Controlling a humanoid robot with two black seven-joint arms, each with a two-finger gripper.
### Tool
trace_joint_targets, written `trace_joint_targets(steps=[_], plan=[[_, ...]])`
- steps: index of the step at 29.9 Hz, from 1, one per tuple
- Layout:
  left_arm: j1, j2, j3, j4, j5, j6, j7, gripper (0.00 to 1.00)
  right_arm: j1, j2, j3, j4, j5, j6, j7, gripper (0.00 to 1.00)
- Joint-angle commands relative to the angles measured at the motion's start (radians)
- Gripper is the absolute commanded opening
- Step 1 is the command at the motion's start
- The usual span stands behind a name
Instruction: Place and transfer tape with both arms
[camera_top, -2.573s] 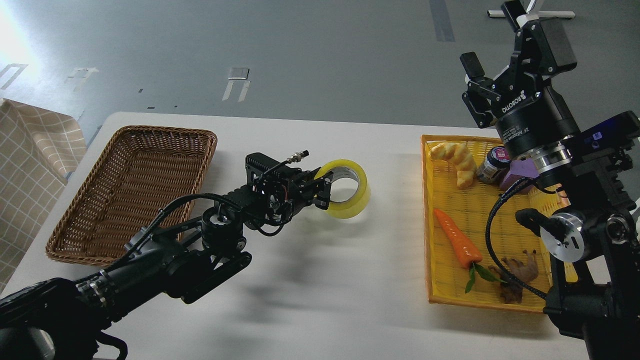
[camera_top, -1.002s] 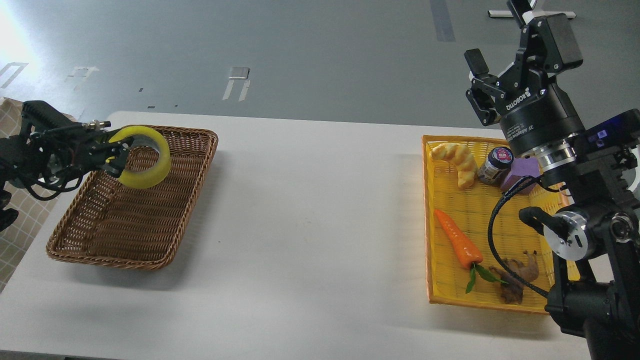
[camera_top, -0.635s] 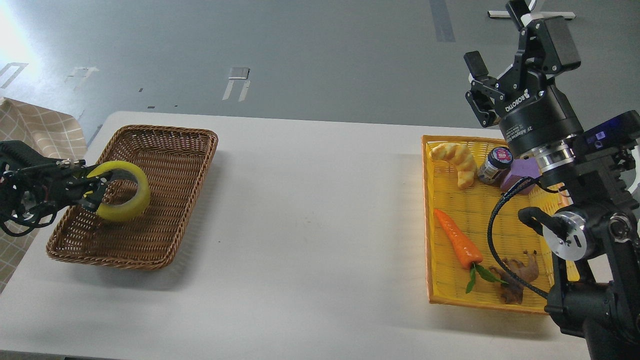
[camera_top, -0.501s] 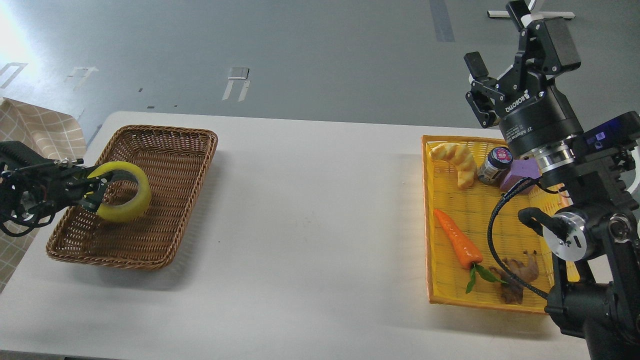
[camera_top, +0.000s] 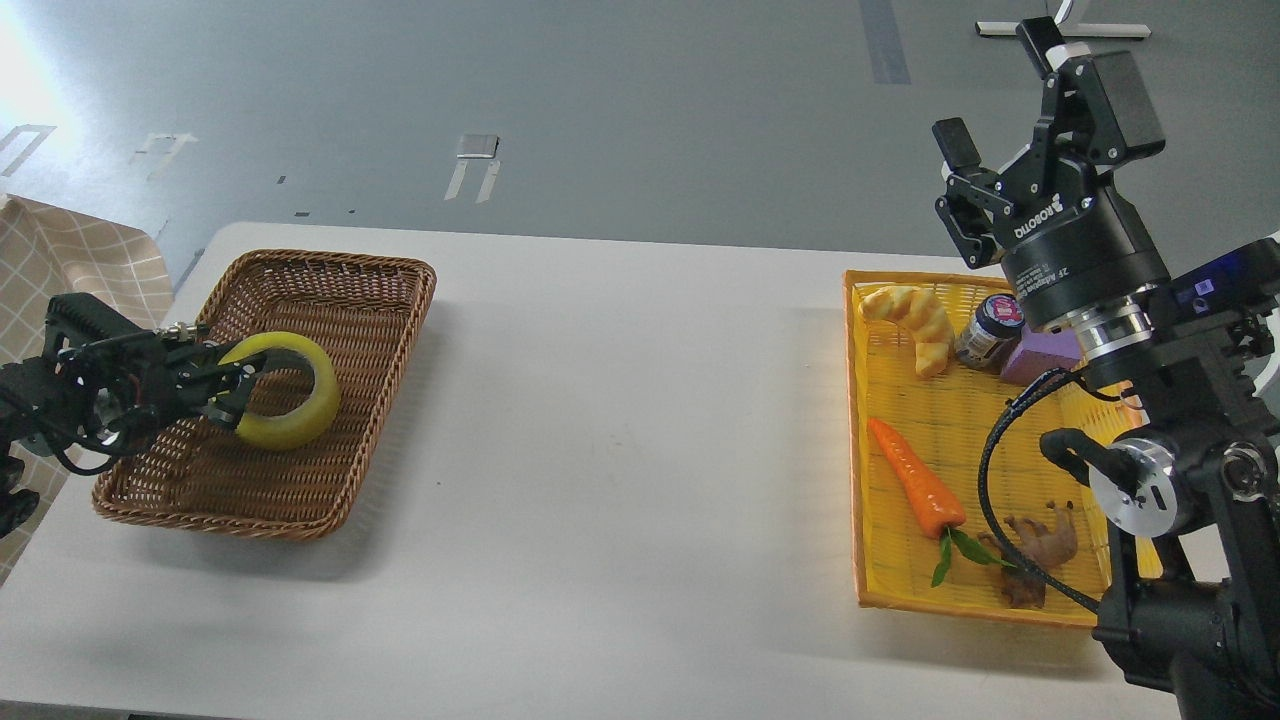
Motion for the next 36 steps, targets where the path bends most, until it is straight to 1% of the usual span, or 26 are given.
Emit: trace_joint_targets(steps=[1, 2, 3, 4, 5, 6, 8, 9, 10, 11, 13, 15, 17, 21, 23, 24, 26, 28, 32, 34, 36], plan=[[-0.009, -0.006, -0.002, 0.026, -0.015, 0.0, -0.037, 0.0, -0.006, 0.0, 0.006, 0.002, 0.0, 0.0, 0.0, 1.0], [-0.017, -0.01, 0.0, 0.035, -0.022, 0.002, -0.056, 0.06, -0.009, 0.0, 0.008, 0.001, 0.0, 0.0, 0.0, 1.0], [-0.02, -0.01, 0.0, 0.037, -0.024, 0.002, -0.067, 0.09, -0.012, 0.0, 0.008, 0.001, 0.0, 0.0, 0.0, 1.0], [-0.02, -0.01, 0.0, 0.041, -0.026, 0.0, -0.089, 0.15, -0.012, 0.0, 0.008, 0.001, 0.0, 0.0, 0.0, 1.0], [-0.021, -0.01, 0.0, 0.046, -0.026, 0.002, -0.098, 0.2, -0.012, 0.0, 0.008, 0.001, 0.001, 0.0, 0.0, 1.0], [-0.024, -0.008, -0.002, 0.053, -0.027, 0.005, -0.113, 0.33, -0.014, 0.0, 0.008, 0.001, 0.001, 0.0, 0.0, 1.0], [-0.029, -0.008, -0.002, 0.057, -0.027, 0.006, -0.121, 0.43, -0.014, 0.0, 0.008, 0.001, 0.001, 0.002, 0.0, 1.0], [-0.031, -0.008, -0.002, 0.058, -0.029, 0.014, -0.123, 0.54, -0.014, 0.0, 0.006, 0.001, 0.001, 0.002, 0.0, 1.0], [-0.031, -0.01, -0.002, 0.058, -0.03, 0.018, -0.124, 0.6, -0.014, 0.0, 0.008, 0.001, 0.001, 0.002, 0.0, 1.0], [-0.031, -0.01, -0.002, 0.06, -0.038, 0.028, -0.124, 0.63, -0.018, 0.0, 0.008, 0.002, 0.001, 0.002, 0.0, 1.0], [-0.031, -0.011, -0.002, 0.066, -0.047, 0.037, -0.124, 0.64, -0.021, 0.0, 0.008, 0.002, 0.001, 0.002, 0.0, 1.0], [-0.031, -0.013, -0.002, 0.069, -0.049, 0.04, -0.124, 0.69, -0.029, 0.0, 0.008, 0.002, 0.001, 0.003, 0.0, 1.0], [-0.032, -0.013, -0.002, 0.07, -0.05, 0.043, -0.124, 0.7, -0.033, 0.0, 0.008, 0.007, 0.001, 0.003, 0.002, 1.0], [-0.053, -0.011, -0.008, 0.086, -0.116, 0.074, -0.137, 0.84, -0.038, 0.0, 0.009, 0.01, 0.001, 0.003, 0.002, 1.0], [-0.078, -0.013, -0.008, 0.086, -0.229, 0.092, -0.137, 0.97, -0.038, 0.0, 0.009, 0.01, 0.001, 0.005, 0.002, 1.0], [-0.089, -0.013, -0.006, 0.086, -0.274, 0.094, -0.137, 0.97, -0.038, 0.0, 0.009, 0.01, 0.001, 0.005, 0.002, 1.0], [-0.121, -0.014, -0.006, 0.084, -0.456, 0.094, -0.137, 0.98, -0.038, 0.0, 0.009, 0.011, 0.001, 0.009, 0.003, 1.0], [-0.136, -0.019, -0.009, 0.083, -0.538, 0.091, -0.137, 0.98, -0.038, 0.0, 0.009, 0.011, 0.001, 0.011, 0.003, 1.0], [-0.184, -0.071, -0.012, 0.069, -0.769, 0.083, -0.137, 0.98, -0.037, 0.0, 0.009, 0.011, 0.001, 0.011, 0.012, 1.0], [-0.187, -0.089, -0.014, 0.067, -0.818, 0.08, -0.137, 0.98, -0.037, 0.0, 0.009, 0.011, 0.001, 0.012, 0.015, 1.0], [-0.199, -0.132, -0.015, 0.055, -0.895, 0.08, -0.137, 0.98, -0.032, 0.0, 0.008, 0.011, 0.001, 0.012, 0.015, 1.0]])
